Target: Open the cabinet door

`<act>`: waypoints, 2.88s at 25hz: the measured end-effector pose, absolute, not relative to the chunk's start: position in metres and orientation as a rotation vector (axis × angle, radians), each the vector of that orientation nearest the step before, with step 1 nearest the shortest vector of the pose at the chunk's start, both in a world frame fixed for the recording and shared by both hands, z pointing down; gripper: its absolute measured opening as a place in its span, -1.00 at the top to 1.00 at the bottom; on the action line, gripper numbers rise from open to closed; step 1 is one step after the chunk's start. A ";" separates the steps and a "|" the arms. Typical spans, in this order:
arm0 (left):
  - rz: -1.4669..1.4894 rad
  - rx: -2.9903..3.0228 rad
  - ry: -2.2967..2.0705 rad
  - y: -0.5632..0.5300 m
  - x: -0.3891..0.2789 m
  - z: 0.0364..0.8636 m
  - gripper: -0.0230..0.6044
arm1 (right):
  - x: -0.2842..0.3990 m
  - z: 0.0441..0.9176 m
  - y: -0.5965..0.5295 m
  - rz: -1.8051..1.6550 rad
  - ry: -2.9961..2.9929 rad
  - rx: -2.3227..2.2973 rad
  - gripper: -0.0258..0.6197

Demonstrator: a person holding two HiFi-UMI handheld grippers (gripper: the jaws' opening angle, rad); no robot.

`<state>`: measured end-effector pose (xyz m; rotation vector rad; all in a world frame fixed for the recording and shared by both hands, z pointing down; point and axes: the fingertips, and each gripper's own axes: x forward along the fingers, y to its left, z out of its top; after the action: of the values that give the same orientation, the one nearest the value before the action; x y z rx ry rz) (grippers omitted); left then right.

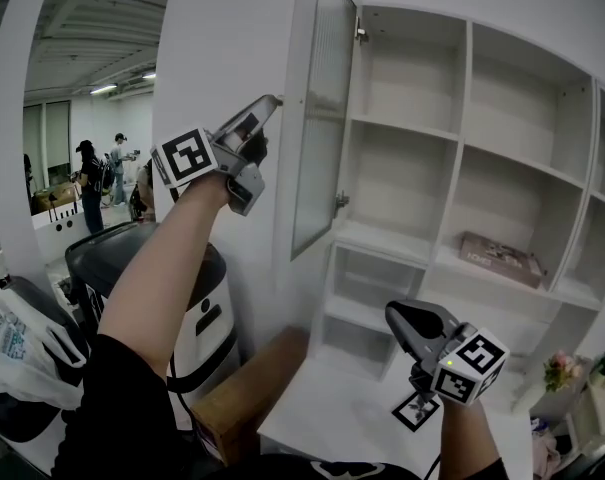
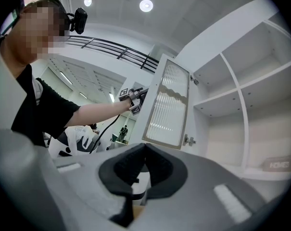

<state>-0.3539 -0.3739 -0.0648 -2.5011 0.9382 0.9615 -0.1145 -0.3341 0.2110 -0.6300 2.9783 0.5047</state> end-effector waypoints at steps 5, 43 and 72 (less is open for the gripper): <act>0.924 -2.418 1.121 -0.371 -0.381 -0.054 0.75 | -0.126 0.208 -0.331 0.522 2.987 -0.568 0.92; 0.201 -2.834 1.262 -0.164 -0.046 0.321 0.90 | 0.014 0.318 -0.181 0.099 2.974 -0.566 0.92; 0.064 -2.852 1.259 -0.112 -0.004 0.386 0.90 | 0.055 0.395 -0.125 -0.057 2.945 -0.668 0.92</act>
<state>-0.0038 -0.1118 0.3861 -2.8516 1.2591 0.0637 0.0551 -0.1250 0.3946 -0.6682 2.9454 -0.0571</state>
